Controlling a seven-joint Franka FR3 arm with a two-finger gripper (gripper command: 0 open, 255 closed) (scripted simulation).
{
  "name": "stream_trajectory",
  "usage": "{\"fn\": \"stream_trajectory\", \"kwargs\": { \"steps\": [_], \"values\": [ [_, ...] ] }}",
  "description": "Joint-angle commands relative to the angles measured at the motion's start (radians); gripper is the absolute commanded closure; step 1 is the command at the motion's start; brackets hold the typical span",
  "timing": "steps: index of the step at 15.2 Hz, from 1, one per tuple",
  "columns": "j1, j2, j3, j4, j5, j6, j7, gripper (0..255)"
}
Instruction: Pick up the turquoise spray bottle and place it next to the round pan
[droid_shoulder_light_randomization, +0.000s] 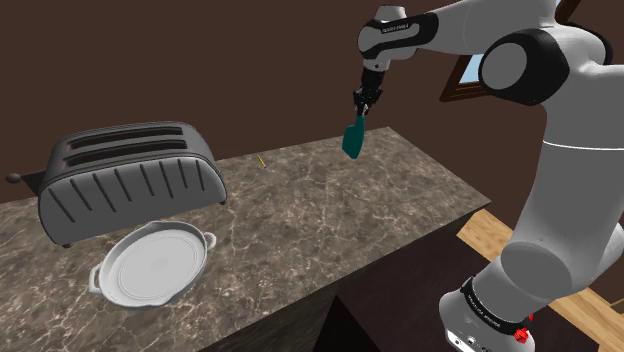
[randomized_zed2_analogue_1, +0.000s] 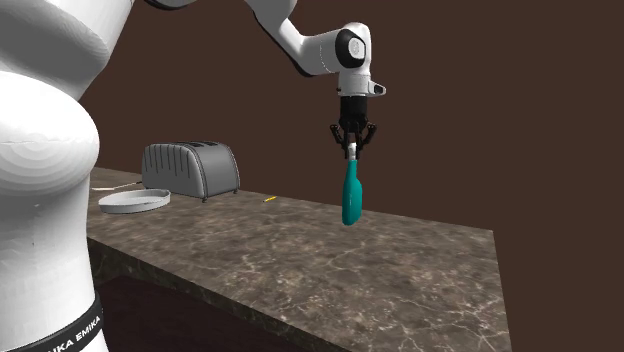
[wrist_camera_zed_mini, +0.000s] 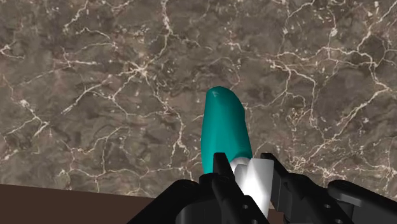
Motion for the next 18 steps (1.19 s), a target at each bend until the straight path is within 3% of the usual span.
{"fn": "stream_trajectory", "kwargs": {
  "steps": [1,5,18],
  "values": [
    [0.0,0.0,0.0,0.0,0.0,0.0,0.0,255],
    [0.0,0.0,0.0,0.0,0.0,0.0,0.0,255],
    [-0.003,-0.016,-0.002,0.151,-0.003,-0.166,0.003,255]
  ]
}}
